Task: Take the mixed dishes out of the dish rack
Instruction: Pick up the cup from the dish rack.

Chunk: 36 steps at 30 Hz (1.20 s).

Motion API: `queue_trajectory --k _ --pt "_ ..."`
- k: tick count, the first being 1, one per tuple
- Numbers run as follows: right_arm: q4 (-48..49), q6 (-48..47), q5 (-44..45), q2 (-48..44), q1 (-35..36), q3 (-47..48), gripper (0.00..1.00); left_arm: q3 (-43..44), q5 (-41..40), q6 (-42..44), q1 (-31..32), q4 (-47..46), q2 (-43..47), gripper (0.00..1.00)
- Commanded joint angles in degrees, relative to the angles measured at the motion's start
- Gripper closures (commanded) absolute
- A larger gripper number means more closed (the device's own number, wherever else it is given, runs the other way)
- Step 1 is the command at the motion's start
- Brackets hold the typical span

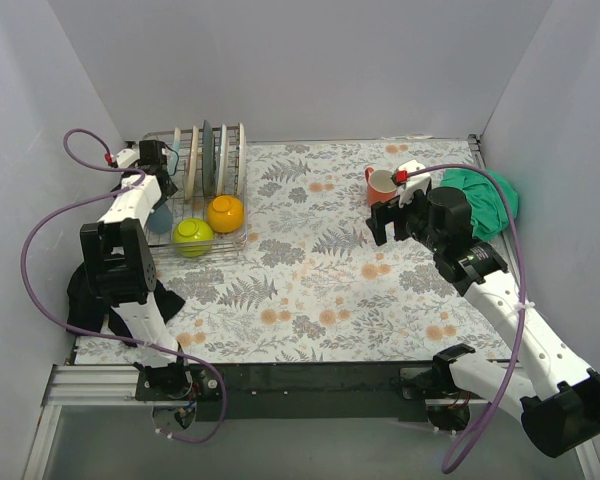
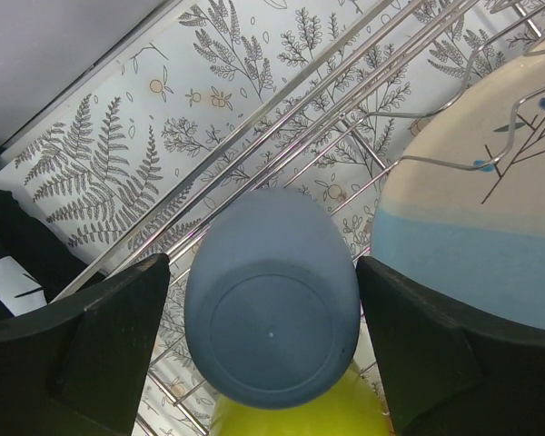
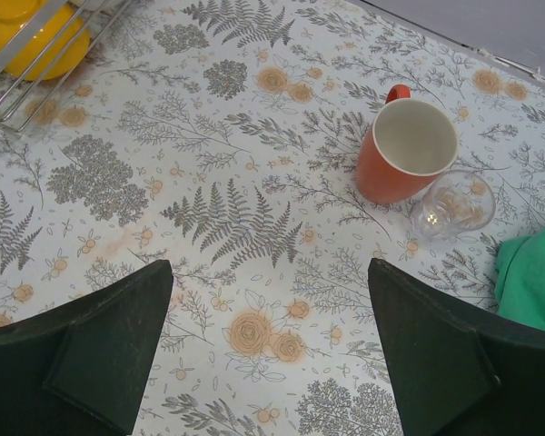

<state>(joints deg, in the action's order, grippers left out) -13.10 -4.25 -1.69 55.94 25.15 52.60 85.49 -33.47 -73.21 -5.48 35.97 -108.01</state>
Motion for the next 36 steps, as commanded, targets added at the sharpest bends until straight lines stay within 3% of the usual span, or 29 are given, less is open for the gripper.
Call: queue_trajectory --k 1,11,18,31,36 --pt "2.7 0.3 -0.4 0.2 0.0 -0.3 0.04 1.0 0.3 -0.8 0.1 0.0 0.7 0.20" --pt "2.8 0.1 -1.6 1.4 0.0 -0.4 0.05 -5.0 0.8 -0.9 0.1 -0.6 9.9 0.55" --pt "3.3 -0.1 -5.4 2.5 0.0 -0.4 0.05 -11.5 4.6 -1.7 0.2 -2.0 19.7 0.60" --pt "6.7 2.4 -14.6 6.7 0.1 -0.8 0.07 -22.6 24.3 -5.0 0.2 -9.7 42.1 0.62" --pt "10.8 9.4 -19.7 8.9 0.2 -2.1 0.08 -24.5 31.4 -4.6 2.6 -10.5 46.6 0.61"
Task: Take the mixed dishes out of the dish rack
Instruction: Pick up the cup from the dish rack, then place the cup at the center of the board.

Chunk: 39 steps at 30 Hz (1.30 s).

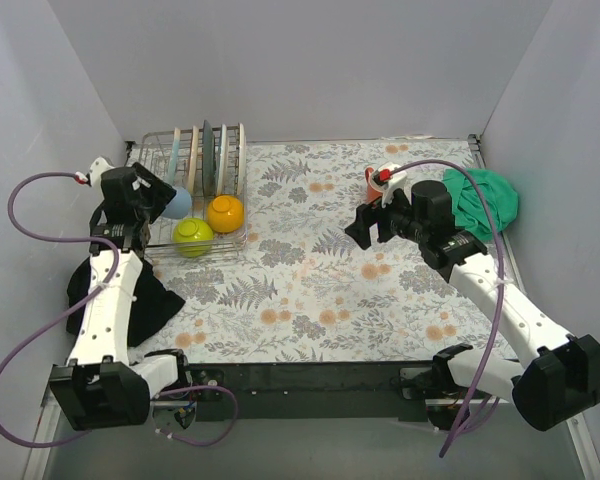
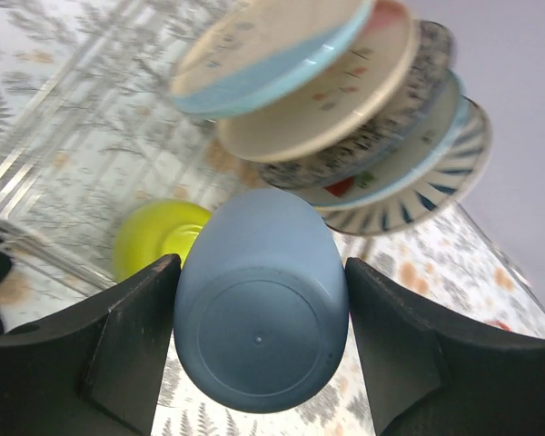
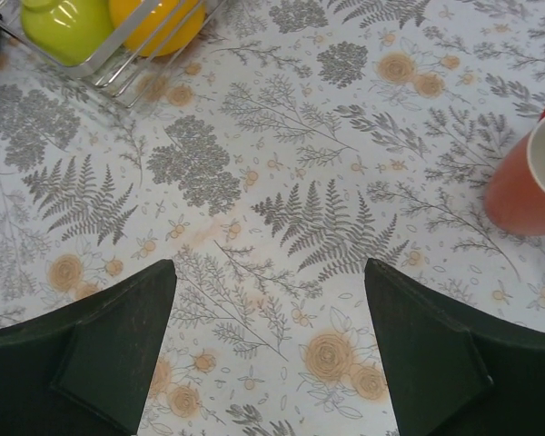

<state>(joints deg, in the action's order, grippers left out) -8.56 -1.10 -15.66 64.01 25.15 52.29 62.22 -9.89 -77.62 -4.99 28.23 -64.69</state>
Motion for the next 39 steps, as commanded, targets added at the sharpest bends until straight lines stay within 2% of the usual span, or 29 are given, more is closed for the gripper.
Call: queue_trajectory --k 1,3,5,10,11,12,18,20,27,35,39 --pt "7.8 7.8 -7.8 0.9 0.3 -2.3 0.08 -1.6 9.8 -0.2 2.9 -2.9 3.8 0.61" --pt "13.6 12.9 -9.6 1.4 0.6 -3.4 0.08 -2.9 13.0 -0.2 4.1 -4.1 4.8 0.60" --pt "19.2 16.6 -12.0 2.2 1.0 -5.0 0.08 -3.9 17.0 -0.5 8.1 -5.5 6.1 0.60" --pt "31.3 26.5 -16.6 5.2 3.5 -7.3 0.08 -8.9 24.8 -3.1 11.4 -11.0 8.1 0.60" --pt "33.2 27.7 -17.0 6.4 4.0 -8.0 0.08 -10.2 28.0 -4.0 11.9 -13.7 8.2 0.60" --pt "37.8 29.2 -17.6 7.1 4.4 -8.3 0.09 -11.2 29.3 -6.3 12.1 -15.3 8.3 0.60" --pt "49.2 35.7 -19.1 12.5 7.5 -8.6 0.10 -20.3 35.8 -15.2 14.0 -29.5 9.0 0.60" --pt "52.8 37.0 -19.2 14.6 8.4 -8.3 0.11 -23.1 36.6 -19.4 15.1 -34.3 9.3 0.60" --pt "63.7 39.9 -21.0 20.9 10.4 -6.6 0.15 -27.2 37.2 -27.9 17.1 -42.1 9.9 0.60" --pt "67.3 39.3 -23.5 25.9 12.4 -1.6 0.21 -30.1 36.7 -34.0 19.0 -48.7 9.0 0.60" --pt "68.3 38.6 -25.3 28.4 13.6 1.2 0.29 -31.8 35.8 -35.7 19.9 -51.8 8.3 0.60"
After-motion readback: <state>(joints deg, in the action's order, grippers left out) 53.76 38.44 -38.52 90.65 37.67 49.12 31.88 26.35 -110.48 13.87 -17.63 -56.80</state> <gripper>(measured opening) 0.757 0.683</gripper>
